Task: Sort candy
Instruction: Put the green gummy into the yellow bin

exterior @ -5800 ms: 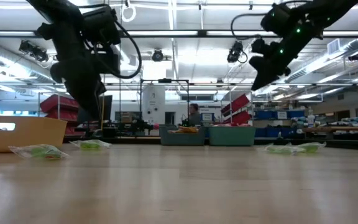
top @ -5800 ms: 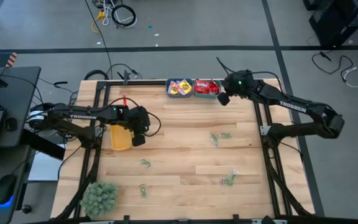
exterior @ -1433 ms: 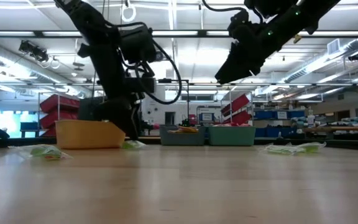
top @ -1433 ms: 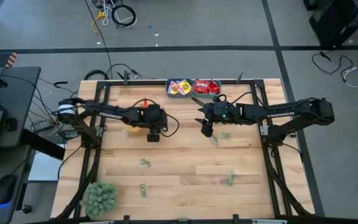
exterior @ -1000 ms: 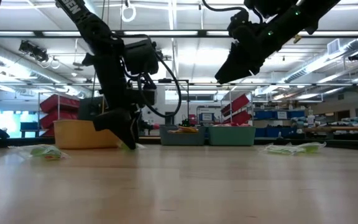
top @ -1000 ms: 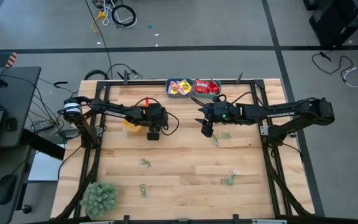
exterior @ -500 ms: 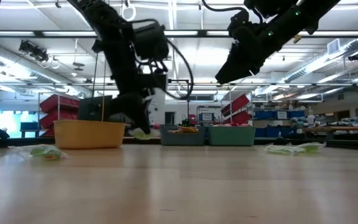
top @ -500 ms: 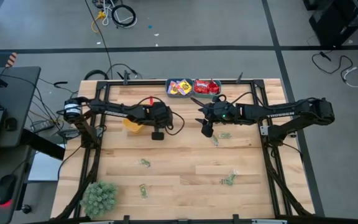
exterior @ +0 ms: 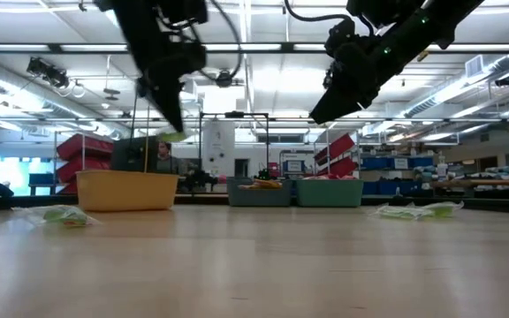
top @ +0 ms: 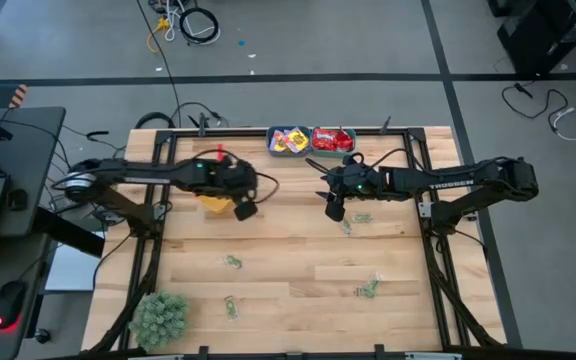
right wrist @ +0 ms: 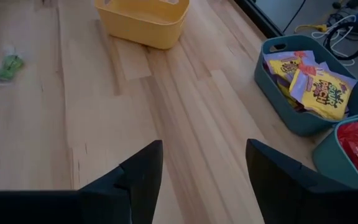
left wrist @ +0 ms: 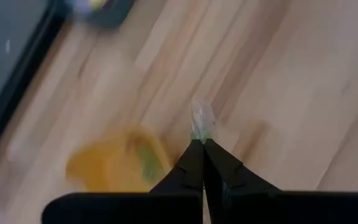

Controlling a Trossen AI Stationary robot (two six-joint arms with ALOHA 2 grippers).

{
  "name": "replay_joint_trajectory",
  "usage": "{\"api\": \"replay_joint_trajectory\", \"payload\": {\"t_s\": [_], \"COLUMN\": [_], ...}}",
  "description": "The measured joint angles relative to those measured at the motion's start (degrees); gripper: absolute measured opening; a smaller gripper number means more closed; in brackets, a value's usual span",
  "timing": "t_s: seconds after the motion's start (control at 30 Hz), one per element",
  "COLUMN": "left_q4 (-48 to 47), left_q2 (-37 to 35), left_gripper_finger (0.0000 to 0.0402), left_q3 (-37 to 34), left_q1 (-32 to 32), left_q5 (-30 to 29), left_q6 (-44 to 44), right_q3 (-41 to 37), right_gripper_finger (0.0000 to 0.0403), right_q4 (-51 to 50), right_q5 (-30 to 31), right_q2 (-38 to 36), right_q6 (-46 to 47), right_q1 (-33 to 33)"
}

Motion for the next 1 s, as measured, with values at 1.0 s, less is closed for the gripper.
{"api": "replay_joint_trajectory", "payload": {"t_s": [1.0], "left_q4": [7.2], "left_q2": [-8.7], "left_gripper_finger": [0.0128], "left_q3": [-18.3], "left_q1": [3.5], "left_q5": [-3.5], "left_q6": [-0.5], "right_q3": [0.0], "right_gripper_finger": [0.0239], "right_q4": [-4.9], "right_q5": [-0.4], "right_q2": [0.0], "right_q6": [8.3], "right_q1": [2.2]}}
